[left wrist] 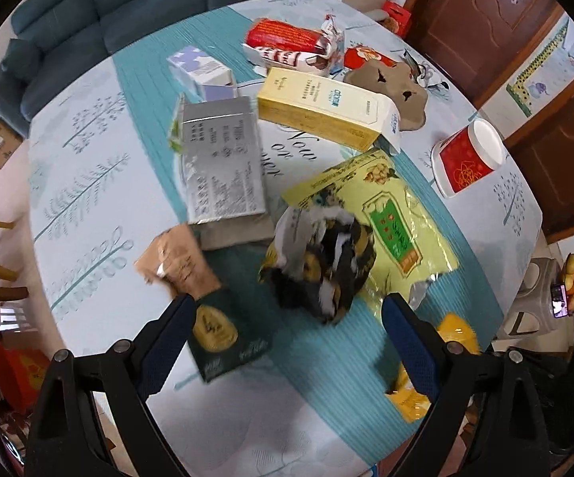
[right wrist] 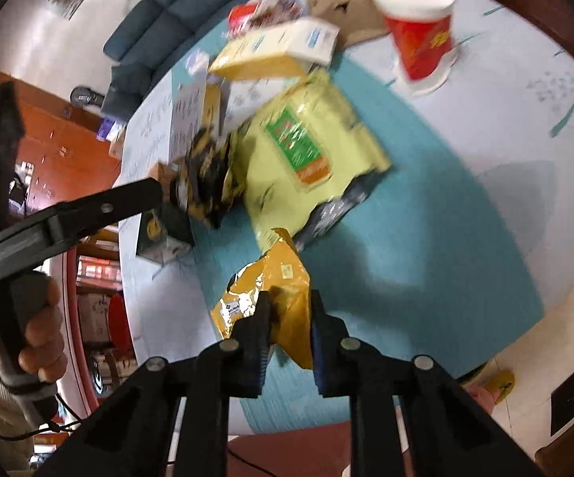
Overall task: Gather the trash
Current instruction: 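Grasp the black-and-gold wrapper with the left tool while the right holds the chip bag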
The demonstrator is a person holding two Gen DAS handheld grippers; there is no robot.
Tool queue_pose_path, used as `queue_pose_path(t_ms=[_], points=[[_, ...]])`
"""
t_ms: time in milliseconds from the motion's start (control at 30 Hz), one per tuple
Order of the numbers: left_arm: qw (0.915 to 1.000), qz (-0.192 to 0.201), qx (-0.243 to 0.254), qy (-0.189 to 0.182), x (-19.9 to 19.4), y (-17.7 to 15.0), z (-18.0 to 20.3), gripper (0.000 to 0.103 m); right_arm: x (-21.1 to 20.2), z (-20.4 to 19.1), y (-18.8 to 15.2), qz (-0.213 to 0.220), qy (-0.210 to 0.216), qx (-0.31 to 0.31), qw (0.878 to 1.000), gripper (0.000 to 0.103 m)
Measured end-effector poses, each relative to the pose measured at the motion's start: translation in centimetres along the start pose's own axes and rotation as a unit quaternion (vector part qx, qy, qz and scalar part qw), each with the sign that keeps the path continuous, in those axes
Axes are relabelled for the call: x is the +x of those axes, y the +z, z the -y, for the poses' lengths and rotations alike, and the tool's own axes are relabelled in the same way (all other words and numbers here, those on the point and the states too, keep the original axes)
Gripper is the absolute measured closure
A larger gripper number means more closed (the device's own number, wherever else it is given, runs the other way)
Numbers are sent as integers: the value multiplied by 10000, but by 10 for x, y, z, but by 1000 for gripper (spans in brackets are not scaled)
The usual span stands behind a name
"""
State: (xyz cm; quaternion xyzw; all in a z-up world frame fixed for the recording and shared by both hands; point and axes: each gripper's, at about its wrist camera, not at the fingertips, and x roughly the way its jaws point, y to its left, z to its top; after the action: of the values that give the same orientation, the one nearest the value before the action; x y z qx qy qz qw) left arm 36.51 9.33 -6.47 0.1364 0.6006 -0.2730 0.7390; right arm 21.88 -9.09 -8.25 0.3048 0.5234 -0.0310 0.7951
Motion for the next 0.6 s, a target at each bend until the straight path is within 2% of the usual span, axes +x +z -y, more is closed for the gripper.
queue_pose_path(t_ms=[167, 300, 400, 433, 500, 567, 600], points=[[9992, -346, 205, -7, 24, 15, 6, 10, -15, 10, 5, 230, -101, 151, 9996, 86], [9985, -516, 166, 4, 41, 20, 6, 11, -25, 18, 6, 296, -182, 194, 9992, 87], [9983, -550, 154, -143, 47, 20, 8, 26, -31, 20, 4, 347, -257, 150, 9990, 87], [9978, -606, 124, -237, 49, 21, 8, 35, -33, 20, 3, 367, -276, 140, 9988, 87], [9984, -527, 117, -179, 48, 21, 12, 38, -37, 20, 2, 400, -301, 121, 9987, 87], [9988, -433, 208, -110, 45, 20, 16, 49, -41, 23, 0, 430, -308, 111, 9985, 87], [9989, -398, 252, -66, 42, 19, 20, 51, -43, 23, 0, 445, -313, 104, 9985, 87]])
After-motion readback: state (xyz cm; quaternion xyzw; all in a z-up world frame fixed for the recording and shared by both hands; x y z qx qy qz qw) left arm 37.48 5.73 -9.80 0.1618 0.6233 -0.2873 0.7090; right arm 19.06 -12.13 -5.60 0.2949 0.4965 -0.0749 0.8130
